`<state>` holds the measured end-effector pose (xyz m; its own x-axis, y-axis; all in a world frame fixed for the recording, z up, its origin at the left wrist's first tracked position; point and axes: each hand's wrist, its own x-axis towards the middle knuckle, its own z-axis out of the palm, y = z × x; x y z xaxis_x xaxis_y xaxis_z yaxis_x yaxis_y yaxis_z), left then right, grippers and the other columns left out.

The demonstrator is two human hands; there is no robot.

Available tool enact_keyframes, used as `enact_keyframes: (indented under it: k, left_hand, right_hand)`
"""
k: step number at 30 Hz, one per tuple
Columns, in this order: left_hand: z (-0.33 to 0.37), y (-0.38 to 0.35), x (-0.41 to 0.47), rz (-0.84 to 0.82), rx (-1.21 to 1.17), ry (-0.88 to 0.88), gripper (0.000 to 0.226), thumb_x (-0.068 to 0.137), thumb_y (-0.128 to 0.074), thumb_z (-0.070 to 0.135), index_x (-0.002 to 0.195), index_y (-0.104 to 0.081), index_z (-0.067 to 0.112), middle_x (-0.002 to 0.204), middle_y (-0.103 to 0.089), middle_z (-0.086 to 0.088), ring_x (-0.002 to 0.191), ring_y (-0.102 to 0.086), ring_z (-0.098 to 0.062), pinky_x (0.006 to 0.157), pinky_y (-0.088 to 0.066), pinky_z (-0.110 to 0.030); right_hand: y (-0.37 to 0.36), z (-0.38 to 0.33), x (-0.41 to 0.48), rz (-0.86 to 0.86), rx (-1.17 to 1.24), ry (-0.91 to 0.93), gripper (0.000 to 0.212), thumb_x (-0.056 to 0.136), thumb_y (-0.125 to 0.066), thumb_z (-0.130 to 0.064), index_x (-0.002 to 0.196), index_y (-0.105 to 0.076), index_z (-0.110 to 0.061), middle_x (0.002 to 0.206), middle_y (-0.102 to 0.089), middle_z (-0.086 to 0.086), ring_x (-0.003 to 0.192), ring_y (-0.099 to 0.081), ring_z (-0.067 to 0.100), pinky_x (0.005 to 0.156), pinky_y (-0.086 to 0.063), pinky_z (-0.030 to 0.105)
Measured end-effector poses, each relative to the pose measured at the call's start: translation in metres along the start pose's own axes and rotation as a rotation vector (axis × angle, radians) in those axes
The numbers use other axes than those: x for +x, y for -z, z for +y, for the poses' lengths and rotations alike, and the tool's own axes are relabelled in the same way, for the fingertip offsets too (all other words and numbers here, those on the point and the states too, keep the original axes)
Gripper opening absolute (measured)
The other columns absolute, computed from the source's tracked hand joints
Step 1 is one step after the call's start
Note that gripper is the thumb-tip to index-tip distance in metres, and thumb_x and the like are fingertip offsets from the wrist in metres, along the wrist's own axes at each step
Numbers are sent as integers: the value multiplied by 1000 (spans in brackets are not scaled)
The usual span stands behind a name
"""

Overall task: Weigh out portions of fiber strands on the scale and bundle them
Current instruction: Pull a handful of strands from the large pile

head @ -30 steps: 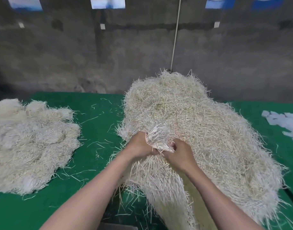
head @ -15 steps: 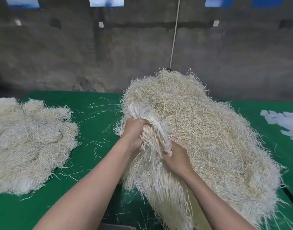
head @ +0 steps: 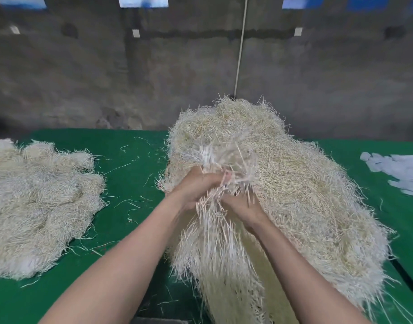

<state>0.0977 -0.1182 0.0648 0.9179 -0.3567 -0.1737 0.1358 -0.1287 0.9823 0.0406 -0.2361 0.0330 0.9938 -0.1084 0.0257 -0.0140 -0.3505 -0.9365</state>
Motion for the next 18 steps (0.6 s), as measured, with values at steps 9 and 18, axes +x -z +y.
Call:
enact_keyframes:
  k: [9,18]
  left_hand:
    - [25,8,3,172,-330,47,69,80,-65,26,140,-36,9,151,-28,-12,139,-26,-29,113,-21,-50]
    - [32,-17,-8,64,-394,-12,61,75,-64,28,131,-45,13,143,-37,-19,137,-30,-29,114,-22,-52]
  right_hand:
    - [-15,69,-17,-34,-292,-243,45,83,-48,10,122,-49,-11,119,-53,6,64,-55,6,53,-51,13]
    - [1,22,-7,-267,-279,-208,16,98,-37,-3,104,-52,-2,89,-49,4,67,-58,11,81,-51,22]
